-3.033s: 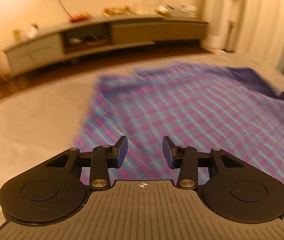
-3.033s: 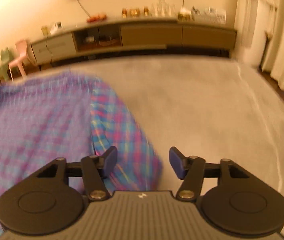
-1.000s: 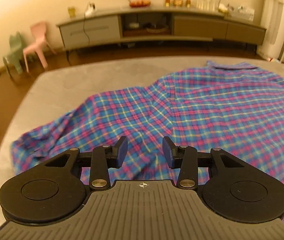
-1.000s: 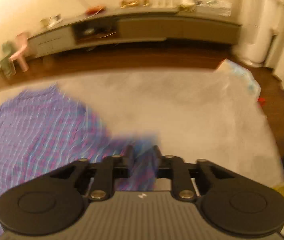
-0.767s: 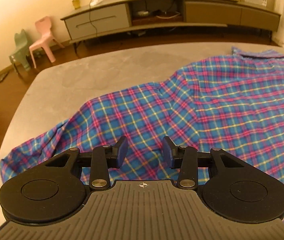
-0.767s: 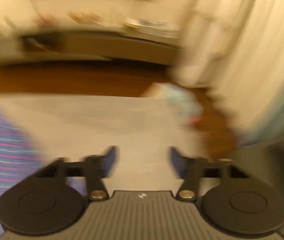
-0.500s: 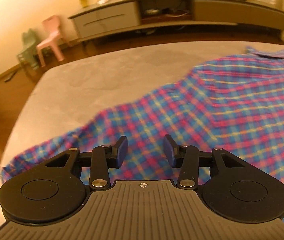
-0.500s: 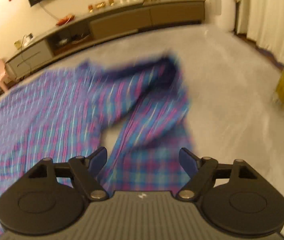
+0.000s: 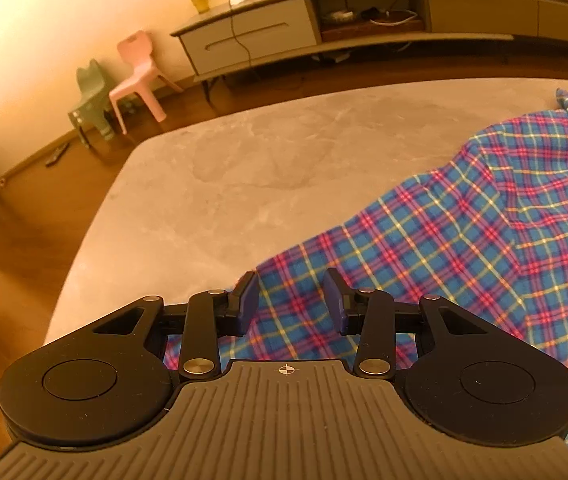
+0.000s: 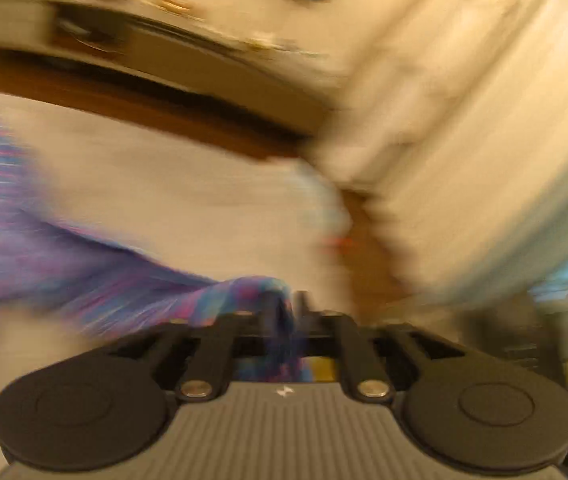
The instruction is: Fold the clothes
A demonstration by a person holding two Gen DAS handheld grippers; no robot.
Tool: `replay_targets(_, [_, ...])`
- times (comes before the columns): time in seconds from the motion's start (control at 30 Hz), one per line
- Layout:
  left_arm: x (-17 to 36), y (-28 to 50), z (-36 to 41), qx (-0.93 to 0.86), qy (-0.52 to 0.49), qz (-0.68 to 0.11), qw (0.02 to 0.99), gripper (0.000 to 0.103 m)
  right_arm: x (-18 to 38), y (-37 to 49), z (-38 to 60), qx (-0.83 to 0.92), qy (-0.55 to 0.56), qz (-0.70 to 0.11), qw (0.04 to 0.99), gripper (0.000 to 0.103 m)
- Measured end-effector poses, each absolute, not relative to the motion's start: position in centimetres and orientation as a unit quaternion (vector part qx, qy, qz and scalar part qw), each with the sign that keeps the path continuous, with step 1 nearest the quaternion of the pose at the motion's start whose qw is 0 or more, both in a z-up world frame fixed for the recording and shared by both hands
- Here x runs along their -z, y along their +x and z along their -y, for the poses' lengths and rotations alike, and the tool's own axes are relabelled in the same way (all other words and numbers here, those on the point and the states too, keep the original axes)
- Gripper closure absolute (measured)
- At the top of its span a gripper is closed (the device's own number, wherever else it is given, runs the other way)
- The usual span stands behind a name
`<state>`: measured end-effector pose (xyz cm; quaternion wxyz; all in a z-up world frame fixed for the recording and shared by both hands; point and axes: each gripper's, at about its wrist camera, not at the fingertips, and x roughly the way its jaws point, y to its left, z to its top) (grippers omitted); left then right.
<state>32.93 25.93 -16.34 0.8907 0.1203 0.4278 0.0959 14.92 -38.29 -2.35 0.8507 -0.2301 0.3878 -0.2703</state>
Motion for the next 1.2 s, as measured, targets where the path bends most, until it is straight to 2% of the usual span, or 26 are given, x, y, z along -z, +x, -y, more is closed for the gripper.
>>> replay_targets(0.03, [16.3,33.1,-25.8,-0.101,0.124,-0.429,0.889,0.073,2.3,15.5,38.7,0.323,-0.269,-0.366,0.83,0.031])
replay_targets(0.07, [16.1,32.8,-25.5,-0.108,0.124,-0.426,0.89,0.081,2.1,15.9,38.9,0.365,-0.3,-0.343,0.812,0.033])
replay_targets(0.13, [15.7,32.3,-24.8,-0.121,0.123,-0.419,0.891,0.087,0.6,14.6,36.8,0.313,-0.252,-0.306,0.863,0.031])
replay_targets(0.17, [15.0,31.3,-24.0,-0.108,0.116,-0.398,0.903,0.086,0.6,14.0,35.8,0.268,-0.207,-0.3,0.892,0.025])
replay_targets(0.2, [14.5,30.2,-23.0,-0.088,0.111,-0.385,0.912,0.086,0.6,13.5,34.7,0.221,-0.162,-0.296,0.915,0.023])
replay_targets(0.33, [14.1,27.3,-17.9,0.016,0.12,-0.376,0.919,0.082,6.2,15.9,31.1,0.06,-0.019,-0.362,0.93,0.027])
replay_targets(0.53, [16.3,28.2,-16.8,0.008,0.153,-0.384,0.91,0.081,13.4,22.0,27.2,0.045,0.028,-0.419,0.906,0.035])
replay_targets(0.57, [16.3,28.7,-17.4,0.002,0.151,-0.386,0.91,0.078,14.1,22.8,26.7,0.038,0.036,-0.425,0.904,0.033])
replay_targets(0.87, [17.7,32.9,-20.9,-0.08,0.197,-0.364,0.907,0.08,14.6,28.9,23.0,0.01,0.005,-0.409,0.913,0.033])
replay_targets(0.9, [17.9,33.7,-21.1,-0.089,0.205,-0.363,0.905,0.081,14.6,29.6,22.7,0.01,0.004,-0.407,0.914,0.033])
replay_targets(0.93, [18.1,34.4,-21.2,-0.095,0.207,-0.365,0.903,0.09,14.6,30.4,22.7,0.011,0.004,-0.404,0.915,0.033])
replay_targets(0.97, [18.2,35.2,-21.3,-0.098,0.206,-0.37,0.901,0.103,14.7,31.3,22.8,0.017,0.007,-0.405,0.914,0.033])
replay_targets(1.17, [19.5,38.0,-20.3,-0.117,0.239,-0.37,0.89,0.103,15.1,36.2,23.8,0.063,0.017,-0.413,0.909,0.029])
replay_targets(1.2, [19.7,38.4,-20.1,-0.12,0.245,-0.37,0.888,0.103,15.2,36.6,23.9,0.066,0.018,-0.415,0.907,0.033])
